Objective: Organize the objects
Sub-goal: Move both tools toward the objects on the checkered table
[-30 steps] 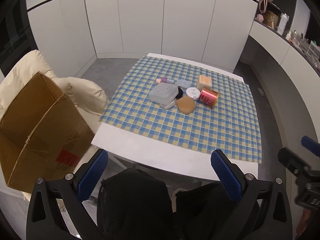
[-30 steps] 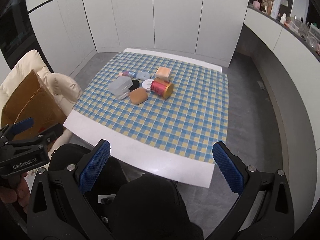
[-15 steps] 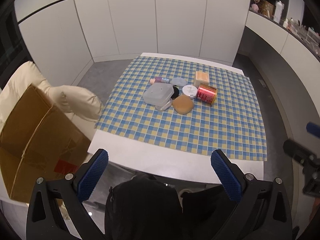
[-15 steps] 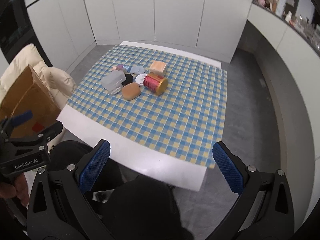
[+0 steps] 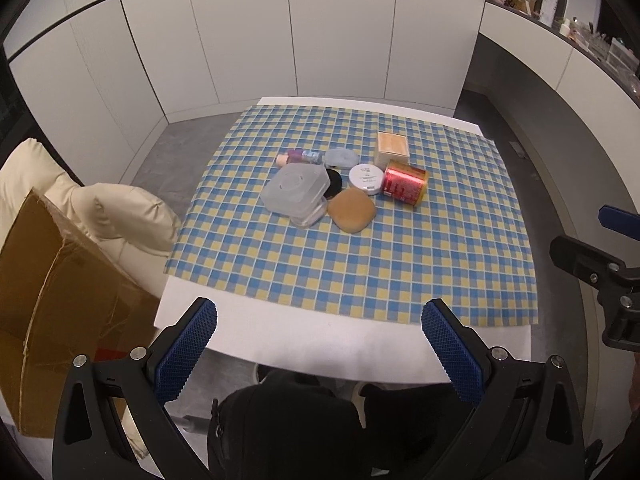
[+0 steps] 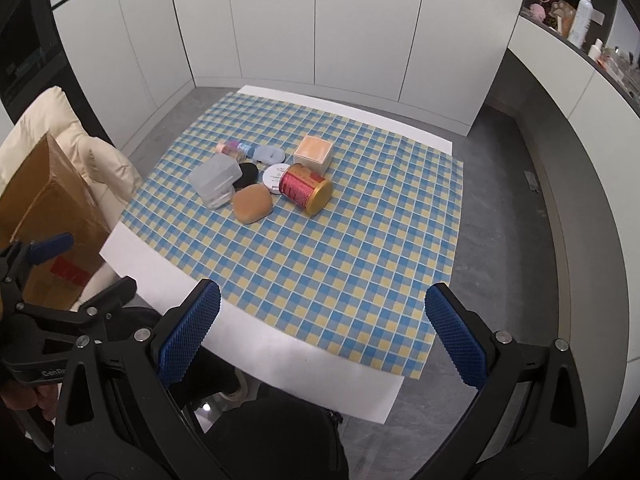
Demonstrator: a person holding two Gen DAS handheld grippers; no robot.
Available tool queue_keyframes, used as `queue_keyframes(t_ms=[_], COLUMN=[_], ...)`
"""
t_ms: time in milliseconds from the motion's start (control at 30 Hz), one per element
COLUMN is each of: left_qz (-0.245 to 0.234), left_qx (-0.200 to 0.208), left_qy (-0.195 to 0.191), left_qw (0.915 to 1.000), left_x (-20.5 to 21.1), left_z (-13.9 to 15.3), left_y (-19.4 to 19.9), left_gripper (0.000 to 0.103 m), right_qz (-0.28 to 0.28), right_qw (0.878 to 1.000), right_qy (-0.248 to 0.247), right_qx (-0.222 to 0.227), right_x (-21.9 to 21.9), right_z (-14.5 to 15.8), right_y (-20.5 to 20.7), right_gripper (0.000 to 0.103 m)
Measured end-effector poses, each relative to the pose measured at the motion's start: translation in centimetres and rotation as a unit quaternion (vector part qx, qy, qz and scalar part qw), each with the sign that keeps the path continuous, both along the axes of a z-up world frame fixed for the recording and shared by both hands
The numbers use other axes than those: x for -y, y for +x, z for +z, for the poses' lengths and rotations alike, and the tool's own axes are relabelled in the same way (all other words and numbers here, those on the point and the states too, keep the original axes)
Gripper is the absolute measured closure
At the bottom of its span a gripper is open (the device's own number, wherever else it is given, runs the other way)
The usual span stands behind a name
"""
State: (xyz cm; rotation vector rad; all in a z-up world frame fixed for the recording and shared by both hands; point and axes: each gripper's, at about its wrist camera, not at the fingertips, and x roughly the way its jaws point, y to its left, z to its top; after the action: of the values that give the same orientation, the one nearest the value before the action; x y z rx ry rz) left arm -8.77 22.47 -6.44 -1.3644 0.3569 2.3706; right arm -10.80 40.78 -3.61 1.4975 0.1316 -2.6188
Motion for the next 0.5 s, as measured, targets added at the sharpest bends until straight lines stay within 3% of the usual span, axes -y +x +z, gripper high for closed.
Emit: queue_keyframes(t_ms=[500], left_qz=[-0.004], left_qx=[0.007], left_qy=[-0.022], left_qw=[0.9997], left_x=[-1.5], left_z=[-2.2], left_y=[-4.5], left_gripper=[0.001], right_qz=[-0.022], right_qw=[0.999], right_qy=[0.001], right_qx=[0.04], right_x=[-1.1], right_z=[-4.2], right_y=[-5.4], right_gripper=[0.0])
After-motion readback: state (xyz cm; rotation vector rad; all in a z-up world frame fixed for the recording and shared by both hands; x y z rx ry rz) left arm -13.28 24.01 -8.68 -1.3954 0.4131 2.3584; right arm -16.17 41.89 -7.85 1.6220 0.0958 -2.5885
